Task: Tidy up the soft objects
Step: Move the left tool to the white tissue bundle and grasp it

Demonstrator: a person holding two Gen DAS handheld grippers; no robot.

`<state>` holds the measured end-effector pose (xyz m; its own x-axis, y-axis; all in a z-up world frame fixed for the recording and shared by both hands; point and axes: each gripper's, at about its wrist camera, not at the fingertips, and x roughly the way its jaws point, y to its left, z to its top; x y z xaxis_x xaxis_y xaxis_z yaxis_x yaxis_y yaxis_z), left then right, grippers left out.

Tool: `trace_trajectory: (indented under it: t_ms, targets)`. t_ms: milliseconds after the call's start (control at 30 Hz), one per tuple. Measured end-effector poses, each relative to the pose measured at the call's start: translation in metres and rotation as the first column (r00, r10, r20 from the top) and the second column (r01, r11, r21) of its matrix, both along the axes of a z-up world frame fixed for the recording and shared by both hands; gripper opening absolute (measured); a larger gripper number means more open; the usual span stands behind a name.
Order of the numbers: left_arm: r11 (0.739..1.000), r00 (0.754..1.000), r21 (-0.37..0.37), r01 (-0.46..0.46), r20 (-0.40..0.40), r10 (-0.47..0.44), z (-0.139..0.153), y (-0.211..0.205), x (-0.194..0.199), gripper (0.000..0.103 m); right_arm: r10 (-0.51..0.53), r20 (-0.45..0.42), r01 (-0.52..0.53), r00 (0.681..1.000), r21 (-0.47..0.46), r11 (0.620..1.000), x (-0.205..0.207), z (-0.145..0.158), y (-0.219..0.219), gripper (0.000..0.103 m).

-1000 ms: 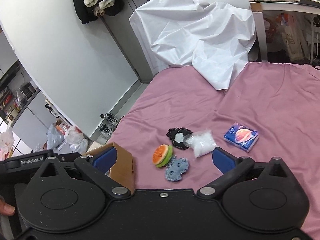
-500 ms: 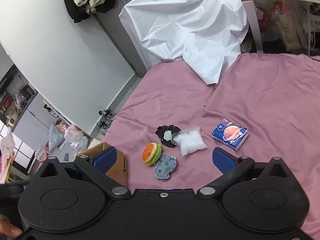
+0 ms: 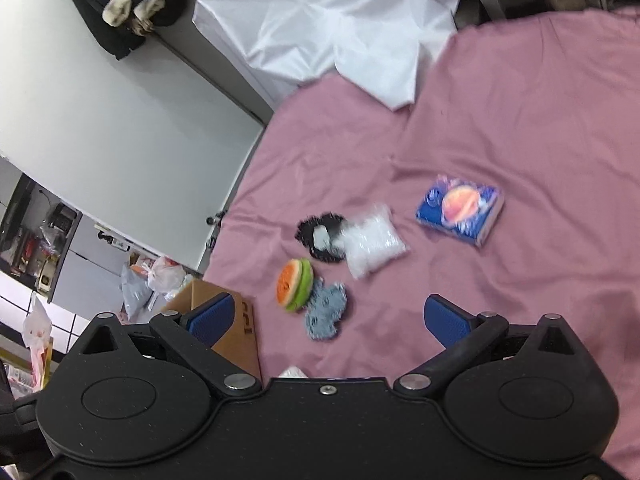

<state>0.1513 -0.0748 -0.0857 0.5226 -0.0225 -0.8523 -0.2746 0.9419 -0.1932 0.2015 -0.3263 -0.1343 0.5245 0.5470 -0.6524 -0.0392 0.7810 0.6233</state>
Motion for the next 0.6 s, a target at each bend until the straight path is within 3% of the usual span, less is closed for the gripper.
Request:
trace_trajectory:
  t_ms: [133,300,600]
  targets:
    - [1.000,1.000,-0.016,-0.012,-0.015,0.012,-0.013,-0.009,0.003,0.091,0.019,0.005,-0.019,1.000,0.034,0.999,-0.001,-0.003,-0.001,0.100]
    - [0.998,0.997,-0.049,-0.045,-0.066,0.042,-0.034,-0.015,0.005,0.071,0.016,-0.049,-0.014,0.999,0.052,0.999,0.002,-0.017,0.000,0.087]
    - [0.997,0.990,-0.021,-0.070,-0.123,0.067,-0.065,-0.023,0.009,0.067,0.032,-0.084,-0.027,0.996,0.054,0.998,0.006,-0.026,0.005,0.077]
